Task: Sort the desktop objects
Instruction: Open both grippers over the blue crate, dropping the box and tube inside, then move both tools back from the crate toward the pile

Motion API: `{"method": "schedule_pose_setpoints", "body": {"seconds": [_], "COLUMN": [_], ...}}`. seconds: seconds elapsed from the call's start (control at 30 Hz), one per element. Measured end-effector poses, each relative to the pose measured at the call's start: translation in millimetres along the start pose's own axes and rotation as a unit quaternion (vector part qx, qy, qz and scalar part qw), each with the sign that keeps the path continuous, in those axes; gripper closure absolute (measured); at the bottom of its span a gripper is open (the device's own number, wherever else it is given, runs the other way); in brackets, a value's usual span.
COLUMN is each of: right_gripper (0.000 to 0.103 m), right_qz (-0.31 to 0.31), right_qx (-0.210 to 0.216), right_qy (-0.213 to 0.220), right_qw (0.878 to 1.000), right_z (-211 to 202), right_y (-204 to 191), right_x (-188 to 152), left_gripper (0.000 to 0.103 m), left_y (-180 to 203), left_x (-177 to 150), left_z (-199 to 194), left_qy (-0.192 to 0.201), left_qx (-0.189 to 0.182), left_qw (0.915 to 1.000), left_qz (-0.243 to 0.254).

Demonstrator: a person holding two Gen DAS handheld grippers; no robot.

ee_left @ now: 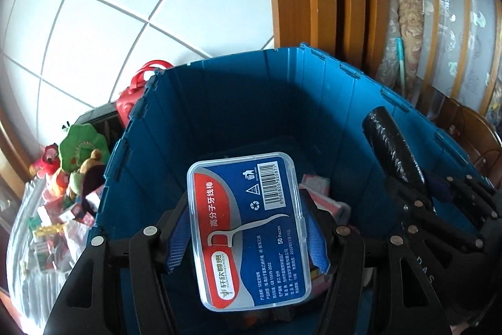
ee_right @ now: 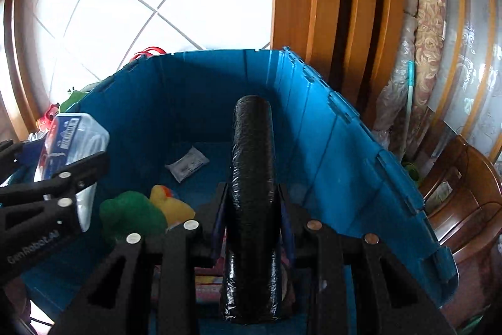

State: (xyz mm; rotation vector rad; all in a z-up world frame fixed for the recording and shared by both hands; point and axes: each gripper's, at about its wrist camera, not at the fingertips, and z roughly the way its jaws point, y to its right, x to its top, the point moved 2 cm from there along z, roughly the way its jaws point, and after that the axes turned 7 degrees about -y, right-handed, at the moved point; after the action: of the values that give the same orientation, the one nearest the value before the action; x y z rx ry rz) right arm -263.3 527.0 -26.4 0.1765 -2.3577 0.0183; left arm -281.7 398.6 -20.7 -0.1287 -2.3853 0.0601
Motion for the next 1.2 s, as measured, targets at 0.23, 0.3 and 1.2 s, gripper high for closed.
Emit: {"method": "schedule_pose_setpoints", "body": {"seconds": [0.23, 0.3, 1.2], "right_gripper": [0.073, 0.073, 0.004], "right_qz": [0.015, 0.017, 0.06], "right_qx": [-0.006, -0.008, 0.0], "right_qy": [-0.005, -0.001, 0.026], "right_qw": [1.0, 1.0, 0.998], "right_z": [22, 23, 15], "right_y": [19, 21, 39], "right_x": [2, 3, -1], "left_gripper": [0.023, 0.023, 0.023], "left_y": [0, 1, -13], "left_x": [1, 1, -4], "left_z": [-1, -1, -12], "left_qy": [0.008, 0.009, 0.036], "left_qx": [0.004, 0.005, 0.03], "left_qw": [0.9999, 0.9999, 0.9984], "left_qz": [0.009, 0.011, -0.032]}}
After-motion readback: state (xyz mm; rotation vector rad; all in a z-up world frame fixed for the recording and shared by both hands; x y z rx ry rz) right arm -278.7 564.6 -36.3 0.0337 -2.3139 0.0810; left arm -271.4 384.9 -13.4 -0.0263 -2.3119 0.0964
